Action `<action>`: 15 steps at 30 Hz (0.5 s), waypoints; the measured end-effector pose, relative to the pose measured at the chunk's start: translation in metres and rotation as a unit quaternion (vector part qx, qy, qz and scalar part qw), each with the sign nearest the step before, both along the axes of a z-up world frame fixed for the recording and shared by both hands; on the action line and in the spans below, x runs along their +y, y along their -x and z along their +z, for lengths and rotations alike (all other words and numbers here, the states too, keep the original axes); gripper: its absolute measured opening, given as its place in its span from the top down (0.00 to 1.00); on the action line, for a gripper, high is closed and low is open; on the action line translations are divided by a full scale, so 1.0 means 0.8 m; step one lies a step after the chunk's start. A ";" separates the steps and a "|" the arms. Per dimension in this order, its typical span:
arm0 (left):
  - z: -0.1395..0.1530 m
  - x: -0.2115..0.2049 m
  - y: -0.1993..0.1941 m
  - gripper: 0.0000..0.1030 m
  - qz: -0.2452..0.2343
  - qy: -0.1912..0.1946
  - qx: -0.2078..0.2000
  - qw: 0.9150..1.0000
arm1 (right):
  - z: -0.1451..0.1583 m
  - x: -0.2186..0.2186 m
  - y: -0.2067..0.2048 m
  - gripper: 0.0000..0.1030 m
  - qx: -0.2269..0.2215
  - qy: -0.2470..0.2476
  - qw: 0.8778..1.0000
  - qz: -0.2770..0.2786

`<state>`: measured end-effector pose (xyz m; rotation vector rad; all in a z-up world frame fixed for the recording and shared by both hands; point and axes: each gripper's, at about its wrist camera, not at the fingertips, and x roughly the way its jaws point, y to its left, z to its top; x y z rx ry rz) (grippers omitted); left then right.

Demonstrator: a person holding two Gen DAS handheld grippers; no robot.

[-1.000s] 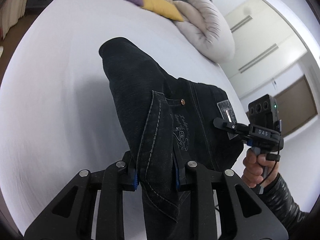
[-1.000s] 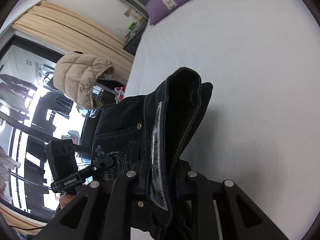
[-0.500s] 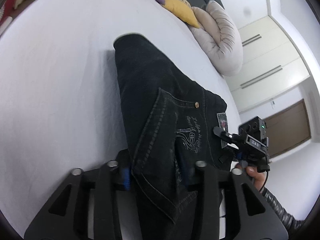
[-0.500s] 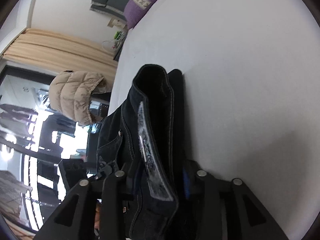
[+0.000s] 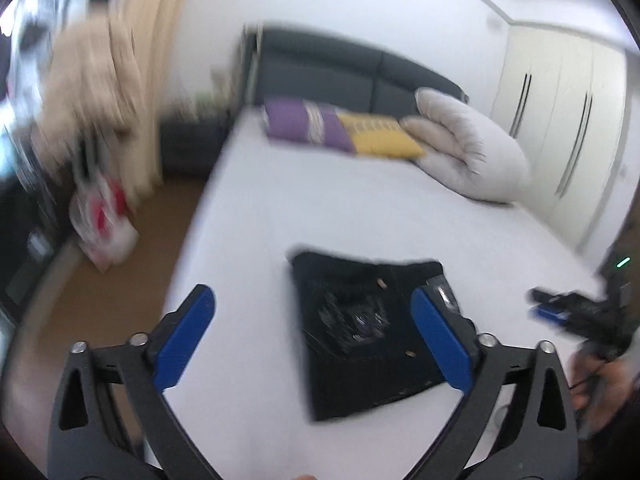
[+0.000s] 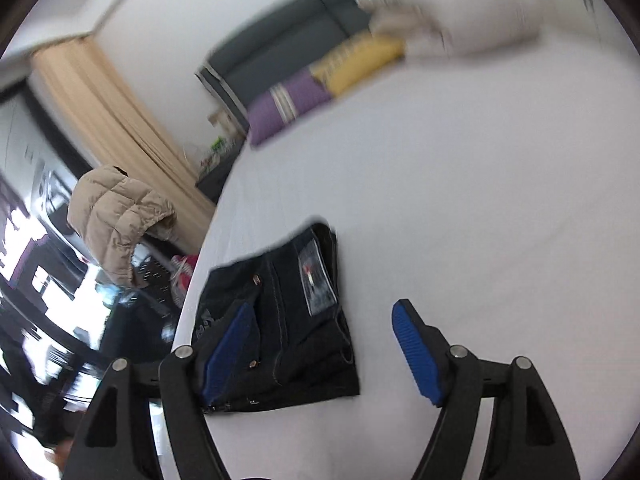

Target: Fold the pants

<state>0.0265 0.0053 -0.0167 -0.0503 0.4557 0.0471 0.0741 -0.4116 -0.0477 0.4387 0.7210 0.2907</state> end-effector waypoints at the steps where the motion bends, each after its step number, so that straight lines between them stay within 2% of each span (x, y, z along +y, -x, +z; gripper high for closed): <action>1: 0.020 -0.014 0.021 0.00 0.031 -0.048 -0.025 0.998 | 0.021 0.002 0.018 0.17 -0.028 0.019 0.999 -0.007; 3: 0.050 -0.035 0.056 0.00 0.063 -0.108 -0.070 0.990 | 0.059 0.007 0.052 0.10 -0.080 0.049 0.995 -0.027; 5: 0.070 -0.050 0.088 0.00 0.073 -0.138 -0.102 0.983 | 0.096 0.009 0.085 0.00 -0.134 0.065 0.988 -0.049; 7: 0.082 -0.061 0.115 0.00 0.105 -0.157 -0.100 0.977 | 0.132 0.007 0.118 0.00 -0.183 0.069 0.978 -0.072; 11: 0.092 -0.072 0.143 0.00 0.089 -0.135 -0.067 0.985 | 0.187 0.011 0.155 0.00 -0.236 0.068 0.965 -0.087; 13: 0.093 -0.073 0.156 0.00 0.081 -0.109 -0.039 0.990 | 0.208 0.012 0.178 0.00 -0.264 0.065 0.958 -0.088; 15: 0.088 -0.075 0.170 0.00 0.067 -0.076 -0.012 0.995 | 0.222 0.014 0.200 0.00 -0.273 0.071 0.955 -0.094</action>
